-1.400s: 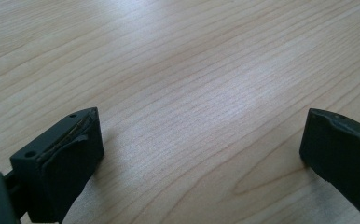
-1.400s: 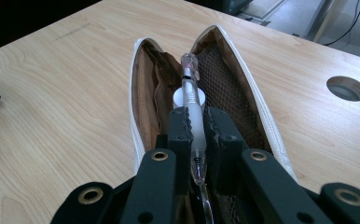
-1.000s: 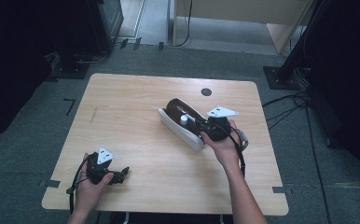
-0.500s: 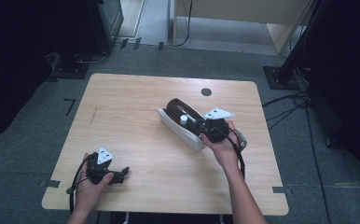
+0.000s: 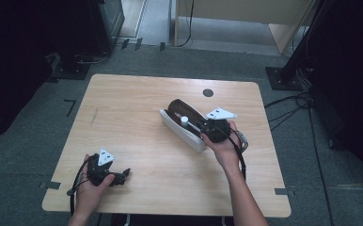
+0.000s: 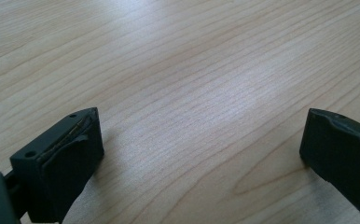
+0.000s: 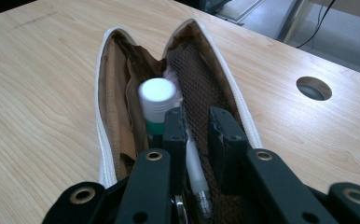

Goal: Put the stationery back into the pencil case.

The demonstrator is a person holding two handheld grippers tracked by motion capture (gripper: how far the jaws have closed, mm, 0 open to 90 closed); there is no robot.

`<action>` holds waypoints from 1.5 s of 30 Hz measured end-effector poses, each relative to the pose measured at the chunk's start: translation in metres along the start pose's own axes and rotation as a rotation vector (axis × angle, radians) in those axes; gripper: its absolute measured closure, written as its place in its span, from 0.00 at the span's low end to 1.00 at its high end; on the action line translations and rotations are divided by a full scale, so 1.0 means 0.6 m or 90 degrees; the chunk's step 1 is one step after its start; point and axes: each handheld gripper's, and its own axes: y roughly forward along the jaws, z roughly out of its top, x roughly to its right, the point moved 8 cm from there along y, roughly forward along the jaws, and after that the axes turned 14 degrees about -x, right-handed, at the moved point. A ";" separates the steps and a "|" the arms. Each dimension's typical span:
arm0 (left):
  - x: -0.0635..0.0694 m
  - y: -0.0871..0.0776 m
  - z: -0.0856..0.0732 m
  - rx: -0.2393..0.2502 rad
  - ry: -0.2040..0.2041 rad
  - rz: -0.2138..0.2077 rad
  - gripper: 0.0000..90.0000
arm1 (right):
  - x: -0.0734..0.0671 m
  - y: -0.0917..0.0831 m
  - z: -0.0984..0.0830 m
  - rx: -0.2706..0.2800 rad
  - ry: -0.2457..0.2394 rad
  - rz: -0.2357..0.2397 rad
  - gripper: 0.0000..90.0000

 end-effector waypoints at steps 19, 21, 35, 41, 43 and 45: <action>0.000 0.000 0.000 -0.001 0.001 0.000 0.00 | -0.005 -0.041 -0.010 0.043 0.017 0.026 0.89; 0.000 0.000 0.000 -0.001 0.001 0.000 0.00 | -0.003 -0.048 -0.014 0.046 0.023 0.027 0.89; 0.000 0.000 0.000 0.002 -0.002 0.000 0.00 | 0.021 -0.096 -0.056 0.065 0.046 0.015 0.89; 0.000 0.000 0.000 0.001 -0.002 -0.001 0.00 | 0.035 -0.107 -0.080 0.061 0.057 0.007 0.89; 0.000 0.000 0.000 0.001 -0.001 0.000 0.00 | 0.040 -0.110 -0.090 0.059 0.064 0.005 0.88; 0.000 0.000 0.000 0.001 -0.001 0.000 0.00 | 0.043 -0.111 -0.100 0.057 0.068 0.009 0.84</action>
